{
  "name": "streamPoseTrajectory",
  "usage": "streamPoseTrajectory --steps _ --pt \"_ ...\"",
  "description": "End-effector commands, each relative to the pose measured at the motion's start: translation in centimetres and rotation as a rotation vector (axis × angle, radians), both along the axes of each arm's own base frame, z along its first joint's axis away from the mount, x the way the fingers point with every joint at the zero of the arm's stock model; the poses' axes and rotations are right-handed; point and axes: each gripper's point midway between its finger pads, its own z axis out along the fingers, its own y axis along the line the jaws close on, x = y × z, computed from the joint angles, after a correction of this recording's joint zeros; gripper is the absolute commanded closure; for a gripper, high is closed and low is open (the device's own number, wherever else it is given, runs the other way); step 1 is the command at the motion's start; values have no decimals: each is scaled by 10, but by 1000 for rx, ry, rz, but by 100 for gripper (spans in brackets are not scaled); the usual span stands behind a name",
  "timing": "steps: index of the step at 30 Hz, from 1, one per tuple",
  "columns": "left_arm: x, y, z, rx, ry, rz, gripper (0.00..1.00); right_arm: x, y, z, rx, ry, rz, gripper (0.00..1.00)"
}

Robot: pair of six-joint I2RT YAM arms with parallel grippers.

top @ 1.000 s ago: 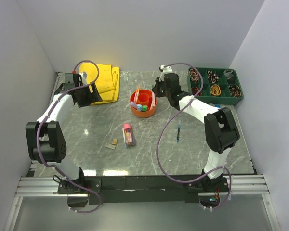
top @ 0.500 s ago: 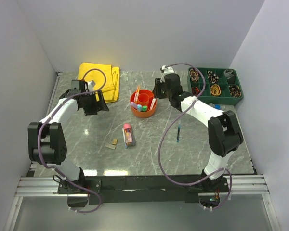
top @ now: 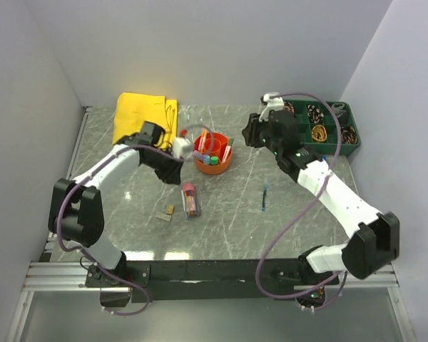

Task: Sort the stationery into containers
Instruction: Pick up the pen from the center of the board.

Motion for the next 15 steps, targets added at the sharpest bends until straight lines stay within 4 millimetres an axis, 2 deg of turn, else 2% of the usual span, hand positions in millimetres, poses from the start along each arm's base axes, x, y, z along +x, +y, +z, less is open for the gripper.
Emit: streamPoseTrajectory --steps 1,2,5,10,15 --pt "-51 -10 -16 55 -95 -374 64 -23 -18 -5 -66 -7 -7 58" --pt "-62 -14 -24 74 -118 -448 65 -25 -21 -6 -74 -11 -5 58" --pt "-71 -12 -36 133 -193 -566 65 -35 -27 -5 -75 -23 -12 59" --pt "-70 -1 -55 211 -210 -664 66 -48 -39 -12 -62 -22 -35 60" --pt "-61 -10 -58 198 -215 -719 59 -54 -48 -21 -64 -11 -49 60"
